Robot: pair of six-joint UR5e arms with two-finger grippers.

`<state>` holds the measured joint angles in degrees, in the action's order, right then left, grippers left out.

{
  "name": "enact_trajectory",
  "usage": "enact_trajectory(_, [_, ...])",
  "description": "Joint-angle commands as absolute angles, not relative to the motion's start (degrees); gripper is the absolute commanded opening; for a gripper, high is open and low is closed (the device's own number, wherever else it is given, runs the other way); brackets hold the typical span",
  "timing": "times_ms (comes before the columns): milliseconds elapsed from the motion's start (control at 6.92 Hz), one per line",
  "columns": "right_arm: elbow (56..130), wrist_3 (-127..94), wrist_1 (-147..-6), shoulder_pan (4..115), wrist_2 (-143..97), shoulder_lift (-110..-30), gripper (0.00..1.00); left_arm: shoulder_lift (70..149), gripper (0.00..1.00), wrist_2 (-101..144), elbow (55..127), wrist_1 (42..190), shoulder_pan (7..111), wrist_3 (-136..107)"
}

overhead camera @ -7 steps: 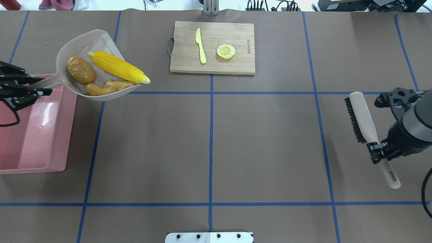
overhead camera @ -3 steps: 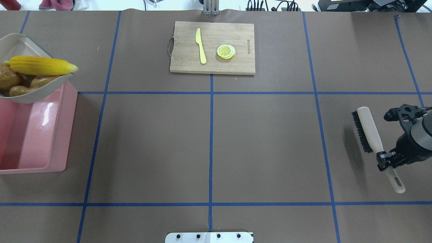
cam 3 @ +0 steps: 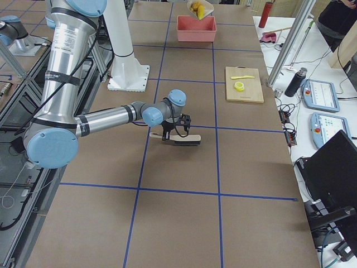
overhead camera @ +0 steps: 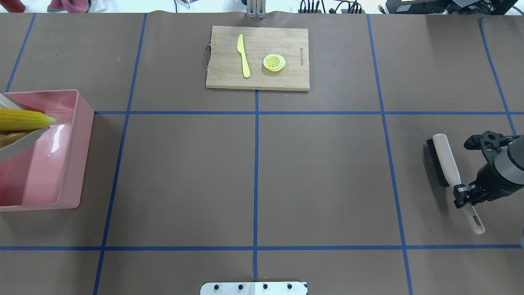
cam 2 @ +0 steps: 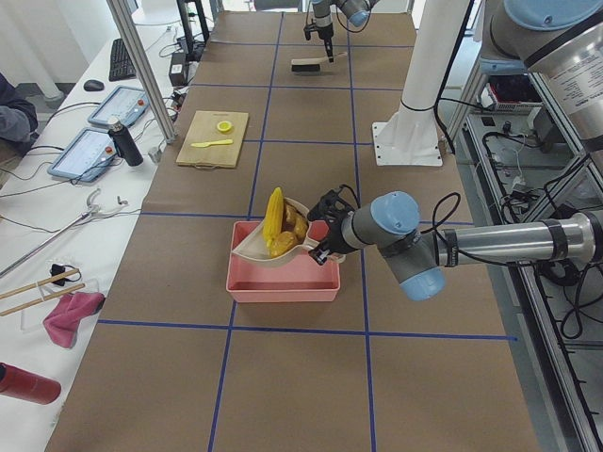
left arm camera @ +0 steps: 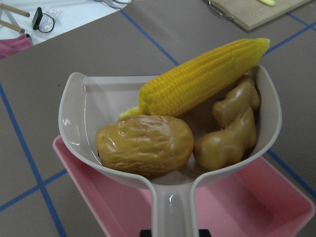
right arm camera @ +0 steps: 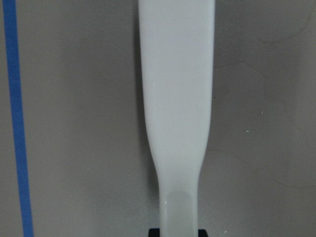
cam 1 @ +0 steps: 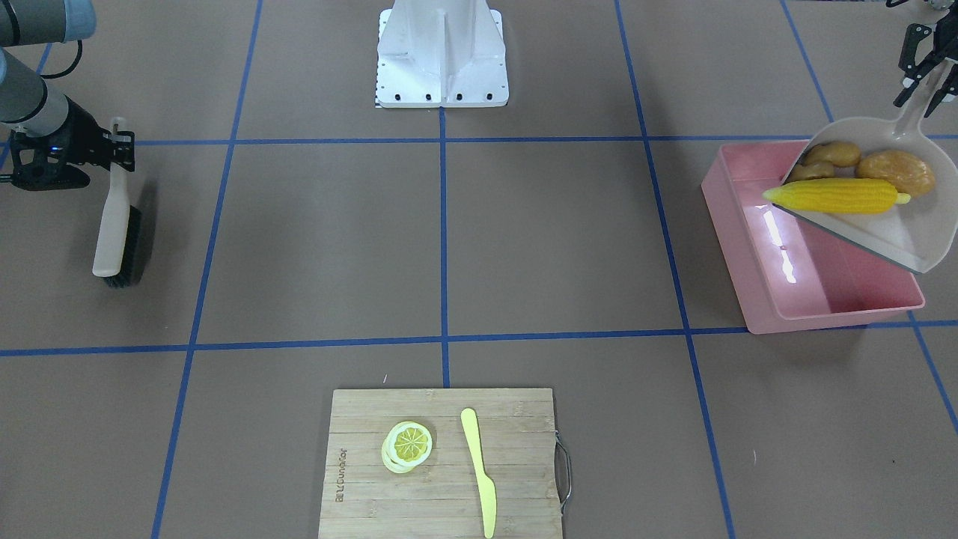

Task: Sweep and dump trash into bin
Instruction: 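Tilt the dustpan with the left gripper to dump the items into the bin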

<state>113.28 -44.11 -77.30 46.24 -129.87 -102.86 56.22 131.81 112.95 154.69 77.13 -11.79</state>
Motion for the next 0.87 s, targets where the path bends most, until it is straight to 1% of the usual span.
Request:
enact_trajectory(0, [112.7, -44.9, -77.1, 46.1, -129.9, -102.5, 0.0, 53.6, 0.0, 131.8, 115.7, 143.0, 79.3, -1.9])
enact_trajectory(289, [112.1, -45.4, -77.0, 46.1, -130.2, -102.5, 0.05, 54.9, 0.0, 131.1, 121.1, 125.3, 81.3, 8.3])
enact_trajectory(434, [112.0, -45.4, -77.0, 46.1, -130.2, -102.4, 0.05, 57.1, 0.0, 130.9, 123.1, 119.9, 81.0, 8.8])
enact_trajectory(723, [111.7, -45.4, -77.0, 46.0, -130.2, -102.3, 0.05, 58.0, 0.0, 126.7, 128.4, 109.1, 79.0, 16.4])
